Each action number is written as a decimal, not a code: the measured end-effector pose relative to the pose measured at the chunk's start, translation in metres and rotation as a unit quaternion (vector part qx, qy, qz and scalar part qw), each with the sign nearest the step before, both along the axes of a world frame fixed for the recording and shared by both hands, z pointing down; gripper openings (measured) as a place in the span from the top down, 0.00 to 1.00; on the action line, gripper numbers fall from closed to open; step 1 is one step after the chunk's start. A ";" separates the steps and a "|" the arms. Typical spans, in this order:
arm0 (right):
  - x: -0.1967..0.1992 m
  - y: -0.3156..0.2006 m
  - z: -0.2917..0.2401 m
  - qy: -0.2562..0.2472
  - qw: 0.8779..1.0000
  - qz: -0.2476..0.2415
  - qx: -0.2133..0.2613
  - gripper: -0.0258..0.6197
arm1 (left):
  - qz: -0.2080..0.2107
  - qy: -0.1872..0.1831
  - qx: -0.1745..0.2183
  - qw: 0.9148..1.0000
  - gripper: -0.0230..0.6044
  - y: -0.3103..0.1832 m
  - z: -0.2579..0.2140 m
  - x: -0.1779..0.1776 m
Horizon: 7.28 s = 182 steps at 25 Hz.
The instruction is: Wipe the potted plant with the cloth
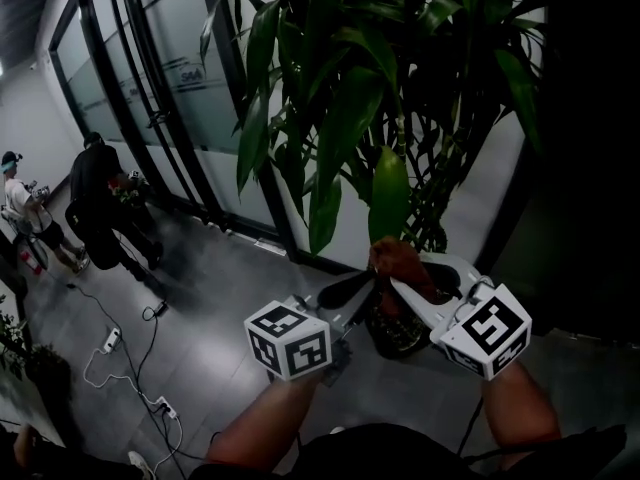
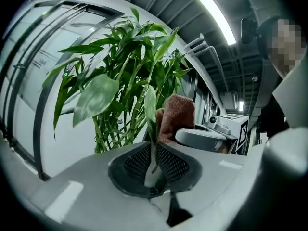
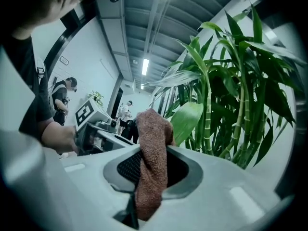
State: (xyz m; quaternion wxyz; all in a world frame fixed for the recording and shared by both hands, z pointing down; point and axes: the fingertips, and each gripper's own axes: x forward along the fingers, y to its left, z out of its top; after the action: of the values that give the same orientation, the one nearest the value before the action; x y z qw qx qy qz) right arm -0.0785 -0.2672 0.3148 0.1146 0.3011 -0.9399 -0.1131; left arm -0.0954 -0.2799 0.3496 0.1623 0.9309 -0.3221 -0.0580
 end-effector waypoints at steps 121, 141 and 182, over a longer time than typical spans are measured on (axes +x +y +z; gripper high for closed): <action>-0.064 -0.072 -0.087 0.018 0.999 -0.032 -0.001 0.85 | -0.065 -0.044 0.030 0.997 0.94 -0.020 -0.073 -0.036; -0.037 -0.027 -0.055 0.083 0.993 -0.081 -0.004 0.85 | -0.108 -0.055 0.038 0.992 0.93 -0.013 -0.064 -0.023; 0.168 0.121 -0.012 -0.066 0.997 0.022 -0.016 0.85 | -0.089 -0.042 0.048 0.994 0.94 0.119 -0.050 0.118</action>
State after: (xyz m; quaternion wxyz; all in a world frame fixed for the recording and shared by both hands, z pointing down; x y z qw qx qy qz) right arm 0.0890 -0.1464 0.3029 0.0593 0.3266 -0.9403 -0.0753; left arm 0.0225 -0.1607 0.2996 0.0980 0.9070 -0.4066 -0.0487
